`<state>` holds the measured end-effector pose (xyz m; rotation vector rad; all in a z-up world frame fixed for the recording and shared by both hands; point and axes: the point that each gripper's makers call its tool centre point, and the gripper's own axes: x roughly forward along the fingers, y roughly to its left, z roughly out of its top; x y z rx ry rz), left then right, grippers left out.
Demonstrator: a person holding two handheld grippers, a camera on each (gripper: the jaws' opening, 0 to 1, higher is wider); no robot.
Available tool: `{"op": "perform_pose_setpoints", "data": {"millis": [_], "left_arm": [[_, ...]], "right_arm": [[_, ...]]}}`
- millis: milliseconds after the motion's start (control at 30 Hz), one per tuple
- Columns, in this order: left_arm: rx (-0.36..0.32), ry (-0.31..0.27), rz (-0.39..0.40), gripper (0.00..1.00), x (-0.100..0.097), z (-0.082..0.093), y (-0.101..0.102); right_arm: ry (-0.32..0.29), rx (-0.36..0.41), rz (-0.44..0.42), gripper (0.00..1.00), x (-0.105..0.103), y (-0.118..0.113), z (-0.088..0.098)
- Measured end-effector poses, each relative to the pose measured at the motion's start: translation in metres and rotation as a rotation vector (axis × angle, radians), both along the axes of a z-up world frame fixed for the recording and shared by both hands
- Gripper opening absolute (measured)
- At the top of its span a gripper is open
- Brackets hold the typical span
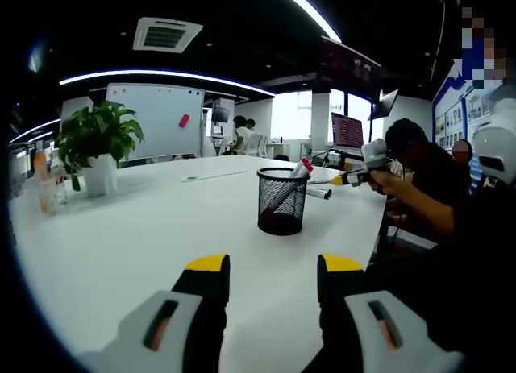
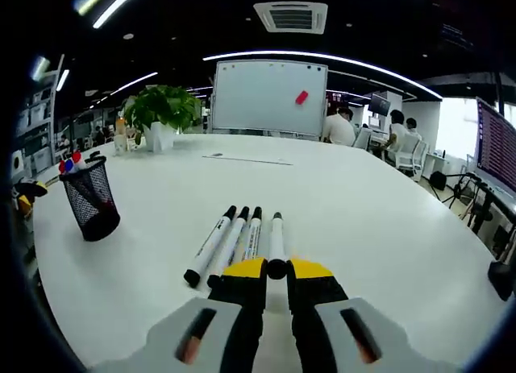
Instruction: Pick up the whiteboard markers from the pen holder and place them facing the whiteboard neatly
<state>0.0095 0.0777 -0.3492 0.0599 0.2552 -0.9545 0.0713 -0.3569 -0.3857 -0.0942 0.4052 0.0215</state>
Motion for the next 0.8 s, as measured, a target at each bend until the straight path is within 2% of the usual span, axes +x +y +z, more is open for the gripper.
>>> {"op": "perform_pose_setpoints", "data": {"millis": [800], "left_arm": [[0.001,0.003,-0.001,0.45,0.001,-0.001,0.000]], "right_arm": [[0.043,0.002,0.001,0.13,-0.001,-0.001,-0.015]]}}
